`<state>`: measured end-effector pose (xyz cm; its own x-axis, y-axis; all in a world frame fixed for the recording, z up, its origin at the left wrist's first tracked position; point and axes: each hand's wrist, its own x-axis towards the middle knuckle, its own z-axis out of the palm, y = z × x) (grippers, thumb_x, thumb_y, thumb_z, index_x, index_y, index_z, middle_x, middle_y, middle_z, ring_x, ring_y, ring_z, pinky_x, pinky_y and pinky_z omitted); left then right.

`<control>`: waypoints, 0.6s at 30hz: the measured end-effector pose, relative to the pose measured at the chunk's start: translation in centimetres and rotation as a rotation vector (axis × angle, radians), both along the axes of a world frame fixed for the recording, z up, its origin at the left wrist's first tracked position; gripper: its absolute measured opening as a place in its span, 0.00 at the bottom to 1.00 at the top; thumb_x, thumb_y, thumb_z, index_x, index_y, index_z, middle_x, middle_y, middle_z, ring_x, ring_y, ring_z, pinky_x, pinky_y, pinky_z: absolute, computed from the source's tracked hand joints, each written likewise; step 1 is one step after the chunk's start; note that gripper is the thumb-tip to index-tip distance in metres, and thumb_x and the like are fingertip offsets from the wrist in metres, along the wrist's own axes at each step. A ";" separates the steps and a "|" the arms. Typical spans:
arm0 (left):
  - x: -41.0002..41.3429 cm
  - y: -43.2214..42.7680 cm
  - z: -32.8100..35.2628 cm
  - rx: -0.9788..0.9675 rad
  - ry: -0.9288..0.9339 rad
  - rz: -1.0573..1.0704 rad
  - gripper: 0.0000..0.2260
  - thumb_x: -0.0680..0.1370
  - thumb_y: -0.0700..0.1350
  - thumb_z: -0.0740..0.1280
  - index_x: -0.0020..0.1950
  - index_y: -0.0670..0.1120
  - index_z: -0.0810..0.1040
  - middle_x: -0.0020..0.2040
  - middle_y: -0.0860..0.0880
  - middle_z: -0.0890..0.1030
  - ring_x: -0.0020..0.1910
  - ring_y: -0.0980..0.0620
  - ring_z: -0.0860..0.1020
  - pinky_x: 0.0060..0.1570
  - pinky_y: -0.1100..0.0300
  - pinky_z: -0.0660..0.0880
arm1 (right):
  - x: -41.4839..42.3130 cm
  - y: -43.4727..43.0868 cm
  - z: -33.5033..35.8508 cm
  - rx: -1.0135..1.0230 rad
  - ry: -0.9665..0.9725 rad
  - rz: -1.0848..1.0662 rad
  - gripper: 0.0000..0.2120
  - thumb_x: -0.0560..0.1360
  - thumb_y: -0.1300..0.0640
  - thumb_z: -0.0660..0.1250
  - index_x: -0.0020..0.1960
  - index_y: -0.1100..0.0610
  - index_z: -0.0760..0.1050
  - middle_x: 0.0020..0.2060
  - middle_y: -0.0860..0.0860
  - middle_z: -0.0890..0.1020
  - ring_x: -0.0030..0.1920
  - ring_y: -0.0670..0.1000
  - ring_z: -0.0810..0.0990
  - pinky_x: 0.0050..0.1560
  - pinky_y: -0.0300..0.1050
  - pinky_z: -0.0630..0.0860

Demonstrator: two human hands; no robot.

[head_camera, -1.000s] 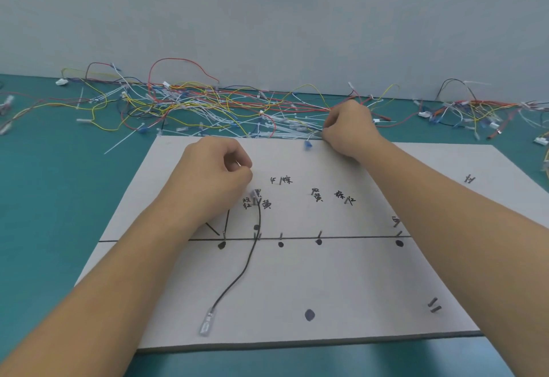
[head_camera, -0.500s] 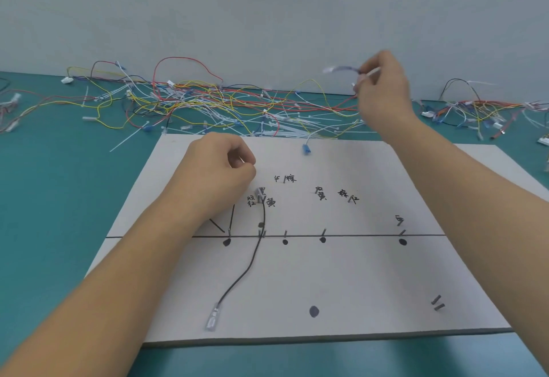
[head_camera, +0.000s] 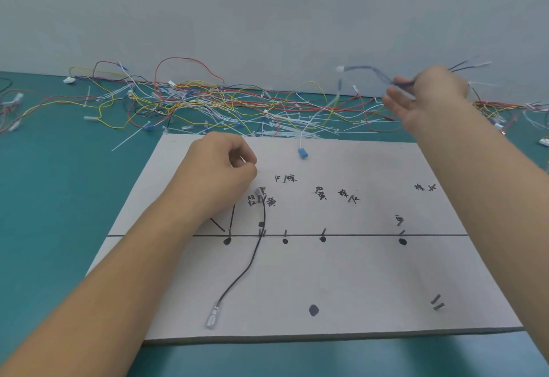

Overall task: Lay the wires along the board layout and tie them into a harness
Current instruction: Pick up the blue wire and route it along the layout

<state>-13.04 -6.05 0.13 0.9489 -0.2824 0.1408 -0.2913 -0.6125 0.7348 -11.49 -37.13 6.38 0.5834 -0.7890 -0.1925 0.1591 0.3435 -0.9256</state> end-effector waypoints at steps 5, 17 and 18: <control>0.0 -0.1 0.0 -0.003 0.007 -0.007 0.07 0.75 0.42 0.68 0.43 0.54 0.83 0.38 0.55 0.81 0.31 0.65 0.74 0.33 0.64 0.68 | -2.2 1.8 -1.2 0.053 -0.012 0.129 0.12 0.80 0.68 0.55 0.61 0.68 0.70 0.48 0.62 0.81 0.41 0.57 0.84 0.39 0.45 0.84; -1.2 0.0 1.9 -0.107 0.056 -0.034 0.13 0.74 0.60 0.64 0.44 0.56 0.84 0.40 0.60 0.86 0.44 0.56 0.83 0.60 0.42 0.77 | -13.5 13.2 -2.4 -0.757 -0.042 0.434 0.14 0.69 0.77 0.68 0.36 0.59 0.77 0.44 0.54 0.87 0.51 0.48 0.87 0.51 0.42 0.83; -1.5 0.0 2.1 -0.131 0.075 -0.072 0.16 0.76 0.62 0.62 0.44 0.54 0.85 0.40 0.60 0.86 0.42 0.58 0.82 0.57 0.44 0.77 | -14.6 14.0 -3.0 -0.823 -0.052 0.457 0.14 0.68 0.76 0.68 0.37 0.57 0.78 0.44 0.51 0.87 0.52 0.46 0.86 0.51 0.39 0.82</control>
<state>-14.51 -6.06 2.21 0.9360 -0.3343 0.1101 -0.2722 -0.4893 0.8286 -26.07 -23.13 3.41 0.8621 -0.3586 0.3581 0.2179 -0.3756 -0.9008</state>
